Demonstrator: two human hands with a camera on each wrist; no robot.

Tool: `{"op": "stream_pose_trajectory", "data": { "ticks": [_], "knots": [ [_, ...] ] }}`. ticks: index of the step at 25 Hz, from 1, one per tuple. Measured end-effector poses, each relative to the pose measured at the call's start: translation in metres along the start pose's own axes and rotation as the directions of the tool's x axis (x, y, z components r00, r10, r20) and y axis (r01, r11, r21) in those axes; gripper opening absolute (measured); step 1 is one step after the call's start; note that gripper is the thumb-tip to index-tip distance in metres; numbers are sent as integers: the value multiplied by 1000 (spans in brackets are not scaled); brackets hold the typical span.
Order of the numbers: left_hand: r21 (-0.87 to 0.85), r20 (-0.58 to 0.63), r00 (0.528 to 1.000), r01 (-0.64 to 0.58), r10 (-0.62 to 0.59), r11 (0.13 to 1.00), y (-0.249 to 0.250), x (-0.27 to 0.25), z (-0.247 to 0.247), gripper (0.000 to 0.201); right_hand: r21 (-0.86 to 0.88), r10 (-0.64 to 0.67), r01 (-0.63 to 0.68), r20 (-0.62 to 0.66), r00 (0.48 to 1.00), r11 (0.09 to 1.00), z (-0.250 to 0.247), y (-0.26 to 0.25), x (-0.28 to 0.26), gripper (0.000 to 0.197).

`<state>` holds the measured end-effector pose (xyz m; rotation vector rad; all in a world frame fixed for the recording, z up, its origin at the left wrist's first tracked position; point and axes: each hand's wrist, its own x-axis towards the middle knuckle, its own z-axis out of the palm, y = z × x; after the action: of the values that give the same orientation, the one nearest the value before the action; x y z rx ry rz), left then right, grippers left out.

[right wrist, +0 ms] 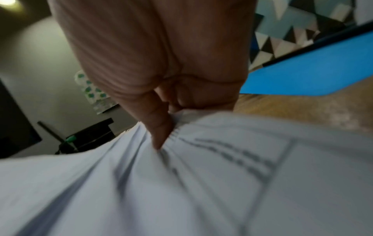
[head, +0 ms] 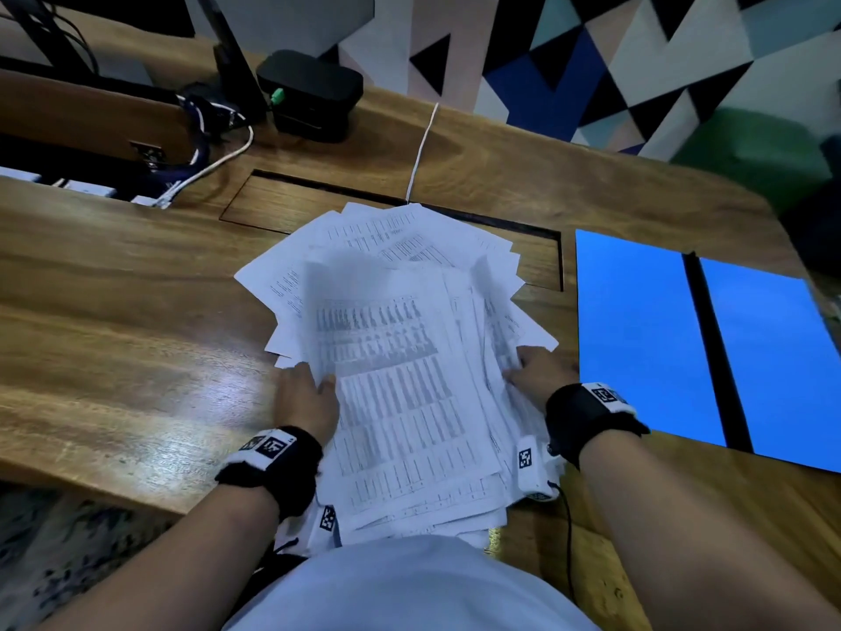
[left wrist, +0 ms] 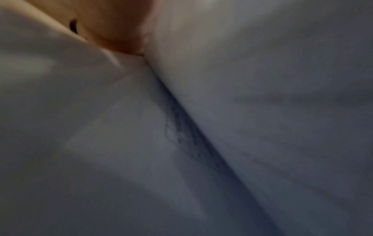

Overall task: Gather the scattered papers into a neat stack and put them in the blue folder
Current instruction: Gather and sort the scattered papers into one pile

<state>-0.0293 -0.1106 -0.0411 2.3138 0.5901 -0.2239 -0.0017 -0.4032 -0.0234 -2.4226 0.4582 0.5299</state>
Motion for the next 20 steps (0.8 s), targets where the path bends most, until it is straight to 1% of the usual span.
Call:
{"op": "stream_pose_trajectory", "data": {
  "ticks": [1,2,3,5,6,7,8,9,10,12,13,14,15,16,17,18,19,20],
  "knots": [
    [-59,30,1000,0,2,998,3,-4,3,35,36,-2,0,44,999,999,4,0,-1,17],
    [-133,42,999,4,1,991,5,-7,6,33,73,21,-27,84,996,997,7,-1,-3,13],
    [-189,60,998,18,-7,982,9,-10,9,29,102,36,-46,98,995,994,10,-1,-4,15],
    [-264,105,994,61,-34,963,17,-10,13,23,206,61,-73,67,996,976,12,-3,-7,25],
    [-294,131,989,100,-63,951,20,-8,15,23,285,91,-97,36,995,954,11,-5,-11,34],
    [-309,150,985,132,-89,942,23,-6,17,24,377,128,-111,-19,992,920,13,-3,-13,46],
    [-321,161,982,146,-98,936,25,-4,20,24,444,145,-101,-65,987,890,14,0,-14,53],
    [-331,171,981,143,-90,933,27,-4,23,24,492,136,-75,-89,987,867,16,2,-17,53],
    [-341,187,981,117,-55,933,30,-6,26,25,541,100,-52,-60,993,840,20,5,-20,53],
    [-346,247,968,51,38,937,39,-14,29,34,543,12,-30,36,999,839,28,10,-22,54],
    [-354,286,955,31,76,935,43,-18,29,38,519,8,-36,56,998,854,30,12,-20,53],
    [-372,316,943,22,104,928,47,-22,28,41,512,31,-59,65,997,857,31,14,-19,51],
    [-396,328,937,17,124,918,50,-21,27,42,534,60,-92,78,995,841,29,18,-16,50],
    [-419,310,942,14,129,908,51,-18,25,40,581,95,-133,96,991,803,27,22,-16,52],
    [-449,256,959,6,123,893,50,-11,24,36,633,129,-160,95,987,757,24,29,-13,60],
    [-474,177,980,5,90,881,49,-2,22,31,678,162,-174,82,983,714,19,35,-13,73],
    [-486,94,995,17,33,874,48,9,22,30,702,188,-173,57,980,691,14,41,-13,83],
    [-449,31,999,30,-18,893,50,21,21,34,733,201,-155,25,979,662,9,44,-14,81]
  ]
}}
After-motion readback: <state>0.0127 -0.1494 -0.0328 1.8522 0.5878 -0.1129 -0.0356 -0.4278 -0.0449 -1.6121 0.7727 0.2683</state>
